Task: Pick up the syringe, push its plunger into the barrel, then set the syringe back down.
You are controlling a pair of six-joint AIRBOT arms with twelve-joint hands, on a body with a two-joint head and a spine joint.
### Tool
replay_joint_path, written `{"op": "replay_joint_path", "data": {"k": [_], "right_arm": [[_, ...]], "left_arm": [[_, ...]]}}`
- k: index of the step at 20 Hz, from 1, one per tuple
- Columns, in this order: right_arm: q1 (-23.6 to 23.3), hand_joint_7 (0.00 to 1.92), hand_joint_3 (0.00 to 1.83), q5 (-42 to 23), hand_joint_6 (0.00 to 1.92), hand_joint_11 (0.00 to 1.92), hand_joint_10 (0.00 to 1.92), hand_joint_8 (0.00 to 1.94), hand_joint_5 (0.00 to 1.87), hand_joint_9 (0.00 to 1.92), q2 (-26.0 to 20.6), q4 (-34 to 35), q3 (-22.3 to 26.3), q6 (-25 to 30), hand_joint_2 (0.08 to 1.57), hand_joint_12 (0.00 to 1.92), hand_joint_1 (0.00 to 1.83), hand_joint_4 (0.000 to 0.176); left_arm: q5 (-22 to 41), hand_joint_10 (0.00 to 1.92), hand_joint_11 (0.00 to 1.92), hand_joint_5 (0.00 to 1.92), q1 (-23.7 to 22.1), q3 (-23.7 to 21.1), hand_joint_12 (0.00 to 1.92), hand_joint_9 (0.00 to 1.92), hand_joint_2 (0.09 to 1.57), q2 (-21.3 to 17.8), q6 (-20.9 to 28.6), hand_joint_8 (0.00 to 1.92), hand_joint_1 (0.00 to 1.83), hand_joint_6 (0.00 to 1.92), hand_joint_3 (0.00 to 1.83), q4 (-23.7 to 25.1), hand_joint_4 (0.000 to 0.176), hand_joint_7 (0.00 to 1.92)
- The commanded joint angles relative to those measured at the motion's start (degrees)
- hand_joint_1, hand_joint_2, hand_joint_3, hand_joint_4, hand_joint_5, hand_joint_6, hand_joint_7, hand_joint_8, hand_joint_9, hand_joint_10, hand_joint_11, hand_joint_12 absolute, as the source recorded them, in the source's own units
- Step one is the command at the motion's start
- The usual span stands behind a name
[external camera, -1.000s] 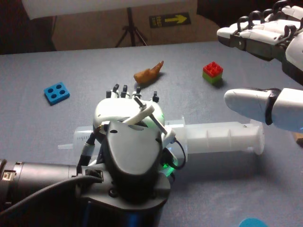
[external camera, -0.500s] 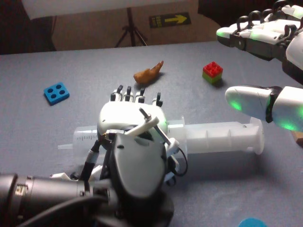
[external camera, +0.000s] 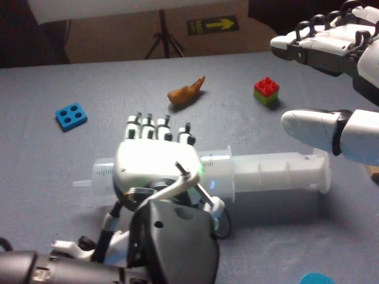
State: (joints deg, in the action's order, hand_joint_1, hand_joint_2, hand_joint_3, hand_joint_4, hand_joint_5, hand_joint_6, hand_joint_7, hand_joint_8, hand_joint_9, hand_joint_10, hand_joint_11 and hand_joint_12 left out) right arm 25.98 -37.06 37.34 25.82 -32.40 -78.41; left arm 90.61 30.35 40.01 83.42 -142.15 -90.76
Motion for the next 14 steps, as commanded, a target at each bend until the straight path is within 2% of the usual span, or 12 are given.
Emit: {"op": "replay_joint_path", "data": {"k": [1, 6, 7, 12, 14], "right_arm": [[-0.7, 0.32, 0.00, -7.0, 0.01, 0.00, 0.00, 0.00, 0.32, 0.32, -0.5, -1.6, -0.1, 0.3, 1.22, 0.91, 0.13, 0.000], [-0.7, 0.31, 0.00, -7.0, 0.00, 0.00, 0.00, 0.00, 0.31, 0.31, -0.5, -1.7, -0.1, 0.4, 1.21, 0.89, 0.13, 0.002], [-0.7, 0.30, 0.00, -7.0, 0.00, 0.00, 0.00, 0.00, 0.30, 0.30, -0.5, -1.7, -0.1, 0.4, 1.20, 0.87, 0.11, 0.007], [-0.7, 0.32, 0.00, -7.0, 0.00, 0.00, 0.00, 0.00, 0.31, 0.32, -0.5, -1.7, -0.1, 0.6, 1.20, 0.89, 0.12, 0.008], [-0.7, 0.32, 0.00, -7.0, 0.01, 0.00, 0.00, 0.00, 0.32, 0.32, -0.5, -1.8, -0.1, 0.6, 1.20, 0.89, 0.14, 0.003]], "left_arm": [[2.9, 0.00, 0.00, 0.06, 0.0, 0.4, 0.00, 0.00, 1.03, 0.1, -0.1, 0.00, 0.64, 0.00, 0.00, 6.2, 0.082, 0.00], [3.0, 0.00, 0.00, 0.10, 1.3, 2.6, 0.00, 0.00, 1.02, 1.6, -0.1, 0.00, 0.69, 0.01, 0.00, 7.6, 0.083, 0.00], [3.0, 0.00, 0.00, 0.09, 1.8, 3.1, 0.00, 0.00, 1.04, 1.8, -0.1, 0.00, 0.66, 0.01, 0.00, 7.9, 0.075, 0.00], [2.6, 0.00, 0.00, 0.07, 3.4, 4.9, 0.00, 0.00, 1.05, 2.4, 0.2, 0.00, 0.62, 0.00, 0.00, 8.6, 0.082, 0.00], [1.8, 0.00, 0.00, 0.06, 3.7, 6.2, 0.00, 0.00, 1.04, 3.0, 0.3, 0.00, 0.63, 0.00, 0.00, 8.7, 0.084, 0.00]]}}
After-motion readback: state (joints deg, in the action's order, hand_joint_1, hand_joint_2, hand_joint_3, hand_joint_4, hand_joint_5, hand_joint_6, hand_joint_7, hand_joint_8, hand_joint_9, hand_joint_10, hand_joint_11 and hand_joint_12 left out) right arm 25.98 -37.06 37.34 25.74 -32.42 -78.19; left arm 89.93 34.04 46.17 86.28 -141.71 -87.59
